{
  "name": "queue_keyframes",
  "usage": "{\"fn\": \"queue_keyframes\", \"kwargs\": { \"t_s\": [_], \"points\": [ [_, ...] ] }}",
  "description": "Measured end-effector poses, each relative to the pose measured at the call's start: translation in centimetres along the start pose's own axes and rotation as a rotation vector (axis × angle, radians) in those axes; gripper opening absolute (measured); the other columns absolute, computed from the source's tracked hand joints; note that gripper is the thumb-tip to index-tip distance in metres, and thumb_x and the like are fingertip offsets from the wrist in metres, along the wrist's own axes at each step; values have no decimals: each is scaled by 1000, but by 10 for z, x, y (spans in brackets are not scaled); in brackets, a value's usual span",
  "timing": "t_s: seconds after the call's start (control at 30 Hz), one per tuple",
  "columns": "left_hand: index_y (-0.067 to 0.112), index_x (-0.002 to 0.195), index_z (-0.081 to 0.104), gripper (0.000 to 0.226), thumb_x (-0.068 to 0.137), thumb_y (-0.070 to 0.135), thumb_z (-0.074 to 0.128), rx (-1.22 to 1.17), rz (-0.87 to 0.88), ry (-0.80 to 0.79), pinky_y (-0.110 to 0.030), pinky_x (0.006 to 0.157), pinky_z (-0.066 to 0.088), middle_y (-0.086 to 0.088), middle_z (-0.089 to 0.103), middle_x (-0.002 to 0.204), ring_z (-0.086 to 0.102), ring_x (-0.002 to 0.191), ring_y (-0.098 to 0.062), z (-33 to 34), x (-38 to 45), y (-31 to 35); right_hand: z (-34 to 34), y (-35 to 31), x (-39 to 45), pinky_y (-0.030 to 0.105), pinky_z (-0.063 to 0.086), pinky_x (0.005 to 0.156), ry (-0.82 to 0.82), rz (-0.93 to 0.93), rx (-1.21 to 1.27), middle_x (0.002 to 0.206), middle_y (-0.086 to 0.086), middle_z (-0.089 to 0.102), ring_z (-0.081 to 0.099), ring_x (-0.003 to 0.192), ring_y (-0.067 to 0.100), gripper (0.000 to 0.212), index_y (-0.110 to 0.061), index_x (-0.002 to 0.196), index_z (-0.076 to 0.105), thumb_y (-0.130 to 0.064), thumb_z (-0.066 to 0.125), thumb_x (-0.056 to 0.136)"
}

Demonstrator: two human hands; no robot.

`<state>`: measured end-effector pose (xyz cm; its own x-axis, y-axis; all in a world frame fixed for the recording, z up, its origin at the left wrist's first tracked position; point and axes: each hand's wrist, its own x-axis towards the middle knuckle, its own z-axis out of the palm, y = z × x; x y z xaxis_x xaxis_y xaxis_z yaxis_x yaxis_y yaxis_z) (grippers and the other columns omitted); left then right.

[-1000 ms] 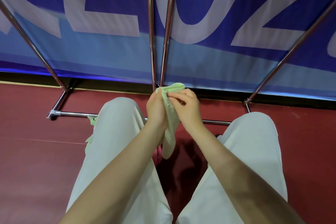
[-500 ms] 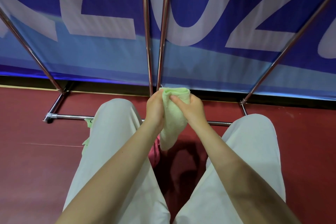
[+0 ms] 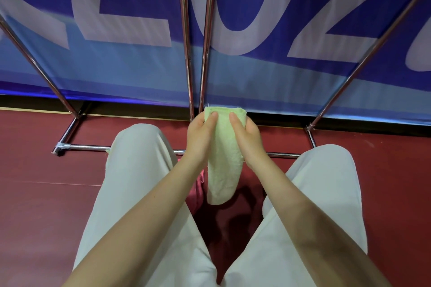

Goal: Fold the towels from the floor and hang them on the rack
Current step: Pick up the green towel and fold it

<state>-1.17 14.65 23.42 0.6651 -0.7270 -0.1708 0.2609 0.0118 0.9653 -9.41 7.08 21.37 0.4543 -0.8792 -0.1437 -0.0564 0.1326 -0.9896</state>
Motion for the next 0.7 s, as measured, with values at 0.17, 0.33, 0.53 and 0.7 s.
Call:
{"fn": "queue_keyframes", "kwargs": {
  "t_s": [0.17,0.33,0.53,0.7],
  "points": [
    [6,102,69,24,99,20,50,-16,34,11,-36,78,53,-7,71,92,67,84,-18,-14,7,5,-1,3,-9,25,55,79,-152,-8,56,106,2,70,68,94,12,26,-13,116,61,-15,64,90],
    [12,96,69,21,99,19,49,-61,50,42,-30,75,51,-1,70,87,64,81,-12,-23,11,12,8,15,-5,31,55,82,-182,10,-87,102,5,70,67,92,17,25,-13,109,63,-11,69,85],
    [18,92,69,19,98,20,51,-158,60,118,-37,84,50,0,70,89,63,88,-16,-32,22,27,25,41,4,22,54,73,-198,64,-203,91,3,70,66,77,7,18,-11,98,65,-8,72,82],
    [11,98,66,18,99,18,50,-305,-4,148,-30,75,50,-4,68,87,64,80,-15,-36,24,36,37,62,8,15,52,64,-253,182,-216,96,10,68,66,64,-2,26,4,106,66,-2,71,81]
  ]
}}
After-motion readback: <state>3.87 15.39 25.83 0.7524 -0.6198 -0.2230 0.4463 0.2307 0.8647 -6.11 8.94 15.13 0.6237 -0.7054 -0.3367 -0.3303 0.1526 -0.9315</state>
